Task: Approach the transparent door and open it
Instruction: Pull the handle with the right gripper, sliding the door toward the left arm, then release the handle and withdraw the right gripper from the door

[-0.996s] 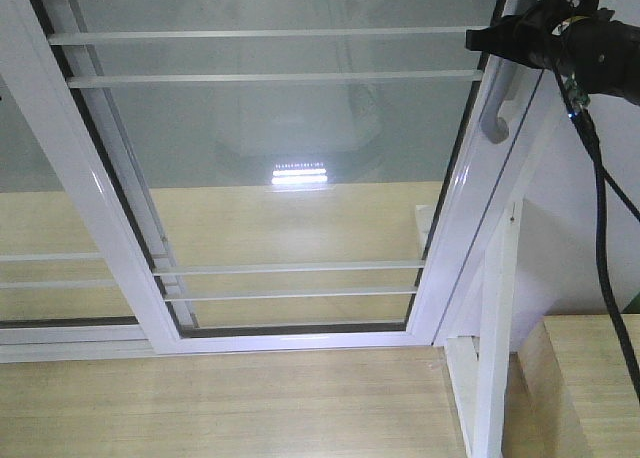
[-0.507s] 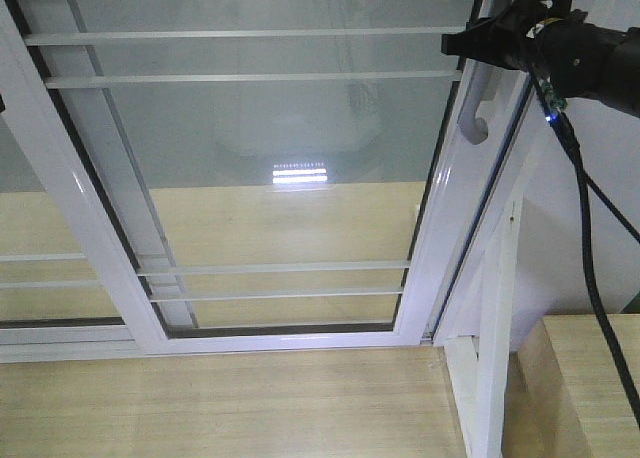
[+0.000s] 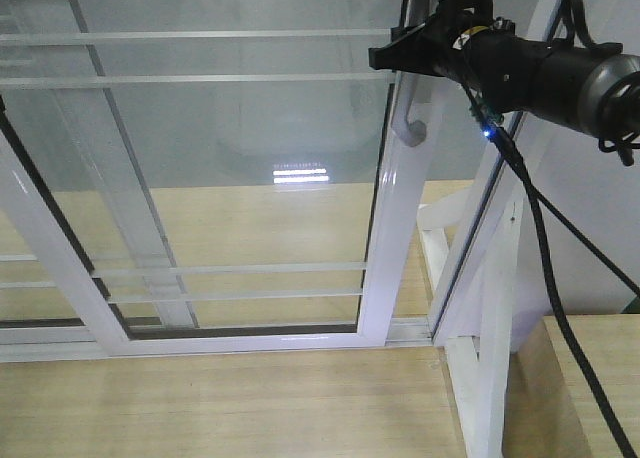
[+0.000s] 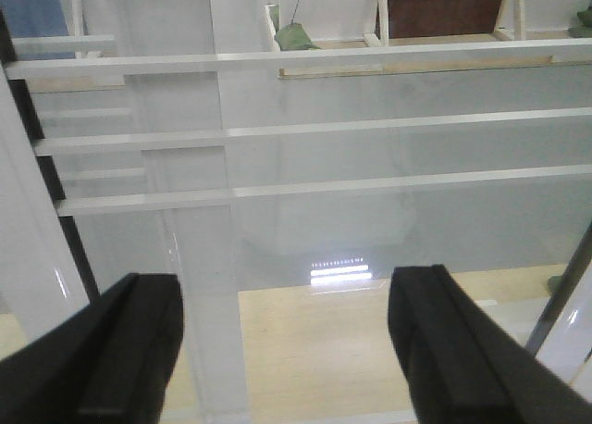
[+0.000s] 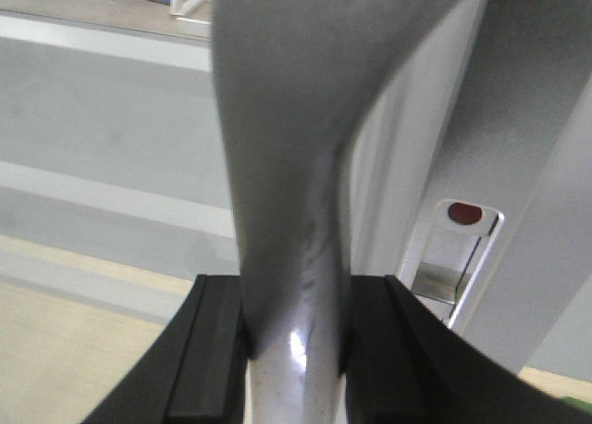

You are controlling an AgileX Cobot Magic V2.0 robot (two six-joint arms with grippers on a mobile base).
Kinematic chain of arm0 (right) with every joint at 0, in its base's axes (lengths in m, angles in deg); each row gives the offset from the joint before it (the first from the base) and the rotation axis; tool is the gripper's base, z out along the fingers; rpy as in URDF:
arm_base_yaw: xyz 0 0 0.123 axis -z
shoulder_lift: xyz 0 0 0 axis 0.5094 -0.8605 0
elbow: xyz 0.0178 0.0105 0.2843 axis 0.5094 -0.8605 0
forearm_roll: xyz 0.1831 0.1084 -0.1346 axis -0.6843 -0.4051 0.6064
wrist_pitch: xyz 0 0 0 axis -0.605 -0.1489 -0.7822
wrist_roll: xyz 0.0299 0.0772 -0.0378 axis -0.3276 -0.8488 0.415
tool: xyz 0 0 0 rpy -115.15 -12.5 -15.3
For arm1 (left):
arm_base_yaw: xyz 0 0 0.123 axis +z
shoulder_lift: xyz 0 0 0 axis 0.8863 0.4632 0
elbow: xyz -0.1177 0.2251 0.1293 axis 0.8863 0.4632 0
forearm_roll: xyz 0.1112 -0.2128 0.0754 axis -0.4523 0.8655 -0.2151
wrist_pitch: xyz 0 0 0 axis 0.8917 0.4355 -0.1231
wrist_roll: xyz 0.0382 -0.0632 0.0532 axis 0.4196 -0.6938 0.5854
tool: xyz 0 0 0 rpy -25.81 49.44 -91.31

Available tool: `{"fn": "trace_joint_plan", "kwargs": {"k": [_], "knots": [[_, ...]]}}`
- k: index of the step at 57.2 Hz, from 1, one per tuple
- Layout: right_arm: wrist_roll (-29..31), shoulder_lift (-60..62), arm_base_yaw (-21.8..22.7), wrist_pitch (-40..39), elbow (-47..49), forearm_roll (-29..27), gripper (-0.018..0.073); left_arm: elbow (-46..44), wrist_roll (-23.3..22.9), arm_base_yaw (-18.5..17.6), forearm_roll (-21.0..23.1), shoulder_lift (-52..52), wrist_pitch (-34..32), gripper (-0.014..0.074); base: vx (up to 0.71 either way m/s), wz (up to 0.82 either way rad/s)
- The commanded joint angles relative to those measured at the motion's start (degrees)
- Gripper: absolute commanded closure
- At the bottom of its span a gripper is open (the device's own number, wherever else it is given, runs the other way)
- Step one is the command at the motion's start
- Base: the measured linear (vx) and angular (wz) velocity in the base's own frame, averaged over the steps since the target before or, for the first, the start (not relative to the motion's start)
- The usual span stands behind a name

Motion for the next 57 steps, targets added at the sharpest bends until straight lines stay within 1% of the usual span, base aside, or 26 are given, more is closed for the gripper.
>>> {"fn": "trace_joint_plan", "kwargs": {"k": [1,24,34,38,42,49,54,57], "knots": [[0.17,4.21,-1.84,-1.21,1.53,0.21,0.0529,-2.0,0.03,-0.26,0.41,-0.36,-4.26,0.0029,0.0,0.0],[0.43,4.32,-8.53,-0.77,1.53,0.59,0.0529,-2.0,0.03,-0.26,0.41,-0.36,-4.06,0.0029,0.0,0.0],[2.58,6.31,-9.37,1.17,1.53,0.59,0.0529,-2.0,0.03,-0.26,0.41,-0.36,-3.51,0.0029,0.0,0.0],[4.42,8.47,-9.35,3.35,1.53,0.59,0.0529,-2.0,0.03,-0.26,0.41,-0.36,-2.99,0.0029,0.0,0.0],[7.47,11.24,-9.22,6.34,1.53,0.64,0.0529,-2.0,0.03,-0.26,0.46,-0.36,-2.37,0.0029,0.0,0.0],[13.64,17.12,-9.22,14.57,1.37,1.02,0.0529,-2.0,0.08,-0.26,0.4,-0.36,-1.65,0.0029,0.0,0.0],[14.43,21.43,-9.22,20.78,1.37,1.22,0.0542,-2.0,0.13,-0.31,0.4,-0.36,-1.32,0.0029,0.0,0.0],[13.36,24.26,-9.22,24.64,1.37,1.57,0.0564,-2.0,0.58,-0.39,0.4,-0.09,-1.19,0.0029,0.0,0.0]]}}
